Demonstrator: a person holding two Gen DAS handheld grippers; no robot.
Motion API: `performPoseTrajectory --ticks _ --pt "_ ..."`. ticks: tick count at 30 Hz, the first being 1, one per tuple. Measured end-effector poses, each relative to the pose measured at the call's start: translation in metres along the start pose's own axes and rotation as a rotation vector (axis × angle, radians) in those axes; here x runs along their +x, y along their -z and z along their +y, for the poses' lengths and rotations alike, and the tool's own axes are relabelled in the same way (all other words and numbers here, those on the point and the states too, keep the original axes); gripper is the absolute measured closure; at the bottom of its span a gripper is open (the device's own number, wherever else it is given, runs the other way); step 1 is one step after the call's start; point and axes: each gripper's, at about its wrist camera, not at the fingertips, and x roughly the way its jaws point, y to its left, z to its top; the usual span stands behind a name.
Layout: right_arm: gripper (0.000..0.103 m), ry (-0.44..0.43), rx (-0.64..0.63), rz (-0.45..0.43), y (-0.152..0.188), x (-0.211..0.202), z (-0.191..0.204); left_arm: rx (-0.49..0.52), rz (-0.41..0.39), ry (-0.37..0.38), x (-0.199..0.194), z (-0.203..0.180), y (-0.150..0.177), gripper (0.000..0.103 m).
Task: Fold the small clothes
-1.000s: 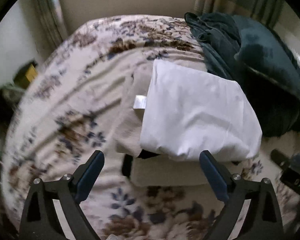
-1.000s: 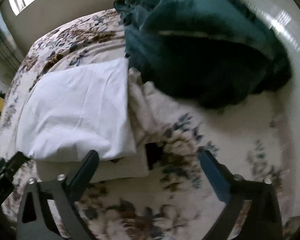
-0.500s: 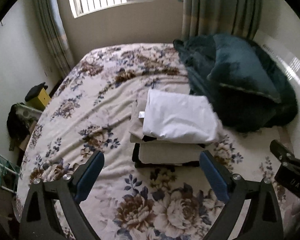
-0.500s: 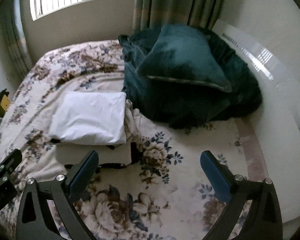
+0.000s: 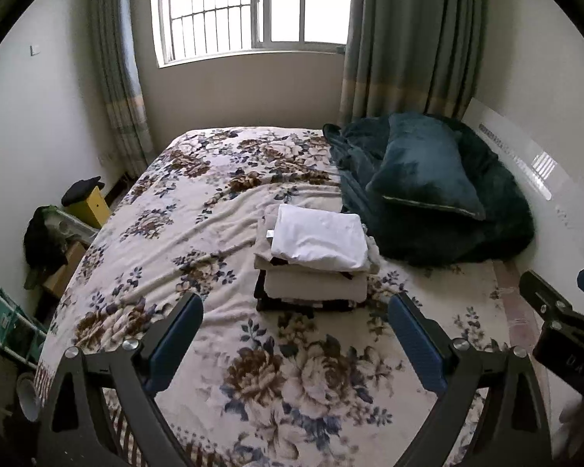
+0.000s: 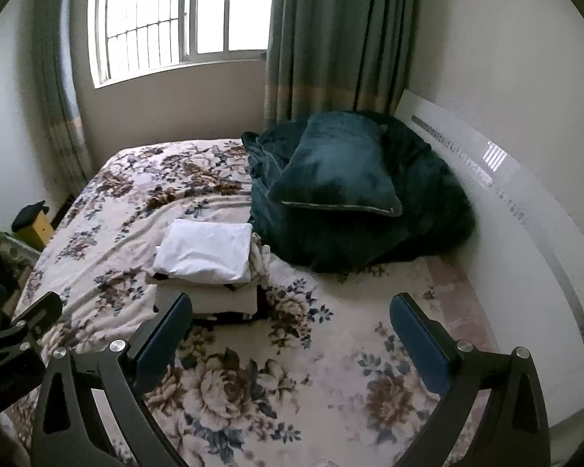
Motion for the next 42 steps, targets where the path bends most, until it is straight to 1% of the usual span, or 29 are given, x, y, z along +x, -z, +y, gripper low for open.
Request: performPoseTrajectory --ticks 4,8,13,16,19,20,29,42 --pt "0.000 -0.018 -0.008 -0.016 0.010 -0.040 -0.010 -0.016 -0.017 -0.008 -0.032 -0.001 0.009 0.006" --pt "0.000 -0.027 -0.014 -0.036 0.016 -0.072 -0.020 -0.024 -0.034 -0.014 -0.057 -0.003 0.017 0.006" --pt "0.000 -0.033 -0.028 -0.071 0.024 -0.103 -0.026 -0.015 -0.051 -0.021 -0.080 -0.009 0.029 0.006" --pt "0.000 -0.040 -0.024 -0.075 0.028 -0.113 -0.029 -0.009 -0.057 -0.023 -0.090 -0.012 0.035 0.006" --pt "0.000 -0.048 -0.035 -0.066 0.030 -0.117 -0.032 -0.010 -0.061 -0.017 -0.096 -0.014 0.038 0.005" --pt "0.000 -0.051 -0.033 -0.066 0.031 -0.118 -0.033 -0.006 -0.061 -0.009 -0.098 -0.015 0.038 0.000" --pt "0.000 -0.058 -0.028 -0.070 0.026 -0.116 -0.045 -0.007 -0.086 -0.029 -0.106 -0.017 0.041 0.000" --pt "0.000 -0.068 -0.037 -0.073 0.024 -0.119 -0.046 -0.009 -0.083 -0.029 -0.109 -0.017 0.039 0.000"
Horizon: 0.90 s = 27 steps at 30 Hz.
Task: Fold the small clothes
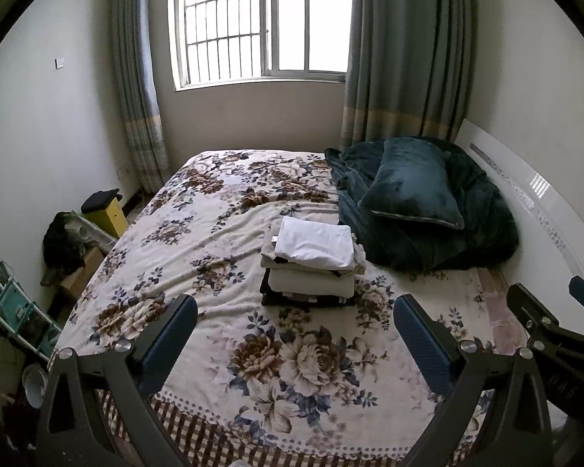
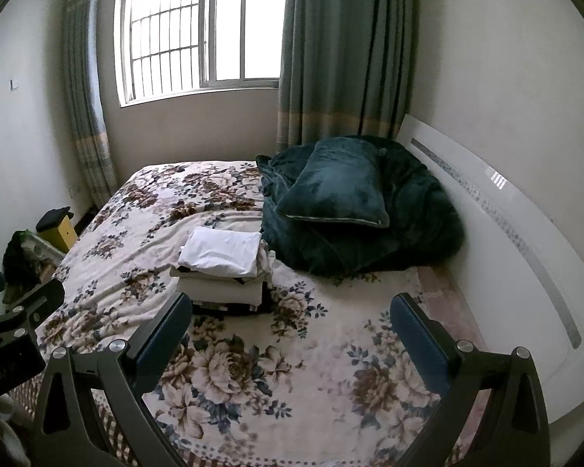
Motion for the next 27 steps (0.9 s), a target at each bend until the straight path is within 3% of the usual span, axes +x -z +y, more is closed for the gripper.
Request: performPoseTrajectory --ticks 27 --pt "0.000 -0.020 -0.026 -0.006 -0.0037 -0.0013 0.0049 -0.034 0.007 -0.032 -0.0070 0.0082 0.0092 0.000"
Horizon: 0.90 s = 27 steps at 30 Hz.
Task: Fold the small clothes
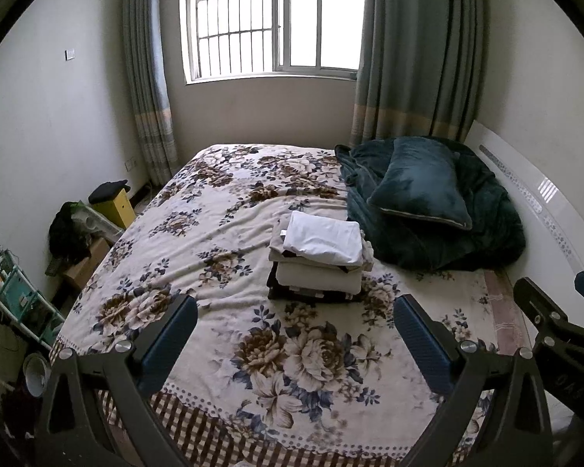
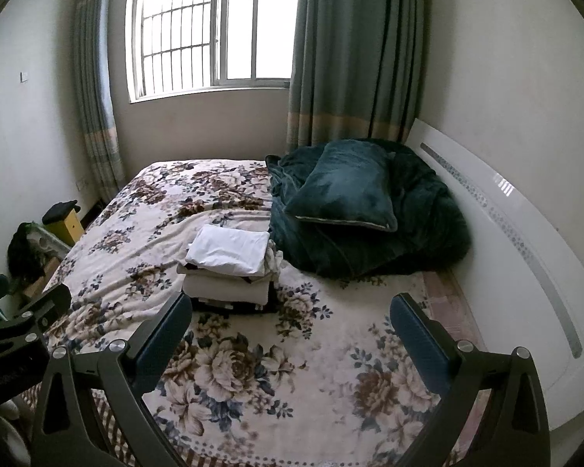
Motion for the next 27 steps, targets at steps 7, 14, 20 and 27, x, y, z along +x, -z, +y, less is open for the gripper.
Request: performPoseTrajectory --ticks 7,14,20,27 --pt "0.000 -0.001 -0.003 -0.001 -0.001 0.002 0.000 0.001 -0.003 -0.007 0.000 0.003 0.002 0.000" --pt "0.000 -0.002 -0.004 -0.002 -0.001 0.002 0.001 0.003 0.000 -0.005 0.000 0.004 0.002 0.000" --pt "0.000 -0.009 -0.003 0.005 -0.003 0.005 0.002 0.009 -0.009 -0.017 -0.002 0.009 0.009 0.000" --pt "0.000 -0.006 -0.003 0.003 -0.002 0.004 0.003 0.007 -0.008 -0.018 -0.001 0.011 0.009 0.000"
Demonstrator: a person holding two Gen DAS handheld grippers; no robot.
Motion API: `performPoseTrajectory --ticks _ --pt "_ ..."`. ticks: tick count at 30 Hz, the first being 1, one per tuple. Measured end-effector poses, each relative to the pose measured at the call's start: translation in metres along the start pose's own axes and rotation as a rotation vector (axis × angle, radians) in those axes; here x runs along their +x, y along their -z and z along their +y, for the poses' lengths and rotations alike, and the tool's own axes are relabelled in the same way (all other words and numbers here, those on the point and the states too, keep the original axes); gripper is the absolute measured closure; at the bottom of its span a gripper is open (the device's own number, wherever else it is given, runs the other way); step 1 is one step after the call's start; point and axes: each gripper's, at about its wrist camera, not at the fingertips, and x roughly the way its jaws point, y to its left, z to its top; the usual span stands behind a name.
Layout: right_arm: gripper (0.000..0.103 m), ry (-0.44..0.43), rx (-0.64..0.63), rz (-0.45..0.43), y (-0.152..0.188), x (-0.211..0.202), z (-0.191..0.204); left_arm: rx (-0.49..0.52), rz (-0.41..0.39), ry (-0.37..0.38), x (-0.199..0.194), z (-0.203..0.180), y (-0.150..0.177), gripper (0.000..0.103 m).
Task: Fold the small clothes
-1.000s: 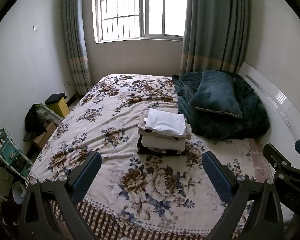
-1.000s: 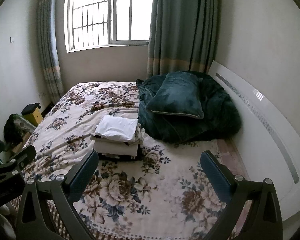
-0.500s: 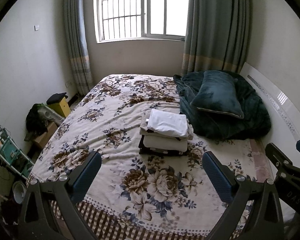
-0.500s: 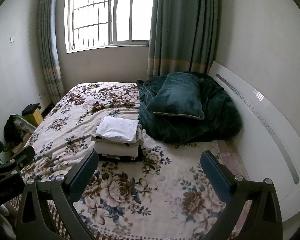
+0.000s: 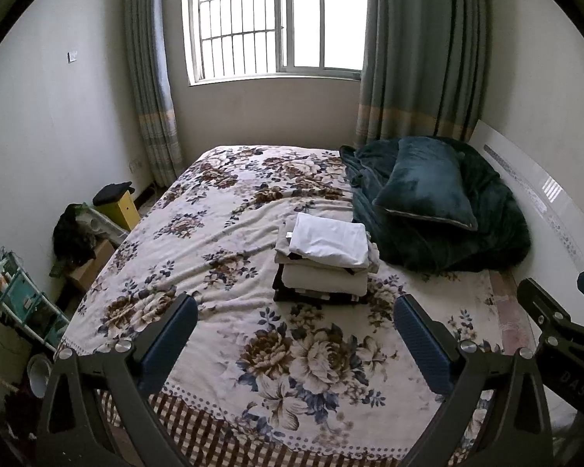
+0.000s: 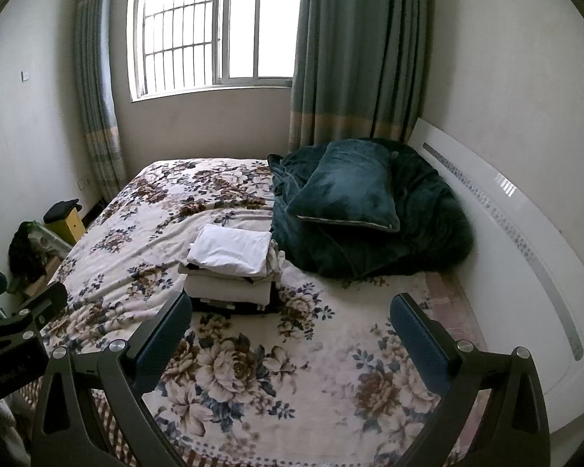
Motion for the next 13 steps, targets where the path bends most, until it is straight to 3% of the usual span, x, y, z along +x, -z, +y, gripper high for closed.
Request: performPoseTrajectory --ticks 13 --pt "0.000 -0.002 0.000 0.002 0.0003 -0.0005 0.0016 0.000 -0.005 -0.001 0.0008 0.0031 -0.0020 0.000"
